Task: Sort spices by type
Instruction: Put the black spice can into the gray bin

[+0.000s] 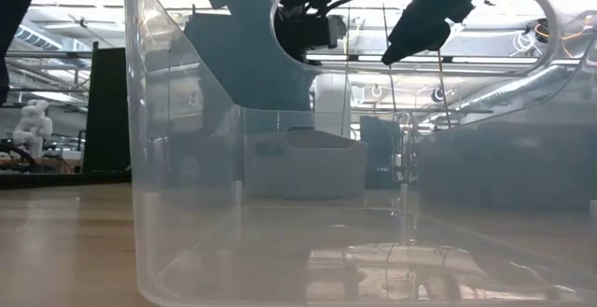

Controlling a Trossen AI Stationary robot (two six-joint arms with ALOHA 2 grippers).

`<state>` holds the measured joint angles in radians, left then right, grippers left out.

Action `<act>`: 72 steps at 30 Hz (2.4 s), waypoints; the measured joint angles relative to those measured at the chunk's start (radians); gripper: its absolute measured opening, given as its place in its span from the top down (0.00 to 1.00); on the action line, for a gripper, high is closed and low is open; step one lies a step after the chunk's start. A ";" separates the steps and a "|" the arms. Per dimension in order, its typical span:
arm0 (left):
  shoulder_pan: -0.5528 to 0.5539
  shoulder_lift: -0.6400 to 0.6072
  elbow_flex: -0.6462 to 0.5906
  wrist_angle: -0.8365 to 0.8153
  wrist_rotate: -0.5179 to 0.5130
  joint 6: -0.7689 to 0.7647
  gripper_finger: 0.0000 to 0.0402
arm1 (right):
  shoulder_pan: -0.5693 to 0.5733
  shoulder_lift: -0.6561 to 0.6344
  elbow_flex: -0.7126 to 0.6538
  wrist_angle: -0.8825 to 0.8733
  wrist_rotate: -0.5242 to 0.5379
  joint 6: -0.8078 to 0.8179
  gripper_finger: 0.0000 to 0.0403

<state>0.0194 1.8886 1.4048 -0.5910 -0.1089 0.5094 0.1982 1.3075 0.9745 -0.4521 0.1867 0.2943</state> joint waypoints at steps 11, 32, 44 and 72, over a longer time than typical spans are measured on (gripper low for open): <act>0.025 0.003 0.000 -0.058 -0.048 -0.006 0.96 | 0.000 0.000 0.000 0.001 0.000 0.005 0.41; 0.021 -0.138 0.091 -0.212 -0.076 -0.007 0.96 | 0.000 0.000 0.000 -0.033 -0.001 0.013 0.41; 0.418 -0.357 0.091 -0.523 -0.143 -0.209 0.96 | 0.012 0.000 0.000 -0.044 0.004 0.028 0.41; 0.833 -0.199 0.058 -0.584 0.055 -0.399 0.75 | 0.046 0.000 0.000 -0.016 0.031 0.010 0.41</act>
<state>0.8520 1.6894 1.4631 -1.1751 -0.0534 0.1106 0.2440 1.3079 0.9745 -0.4682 0.2173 0.3040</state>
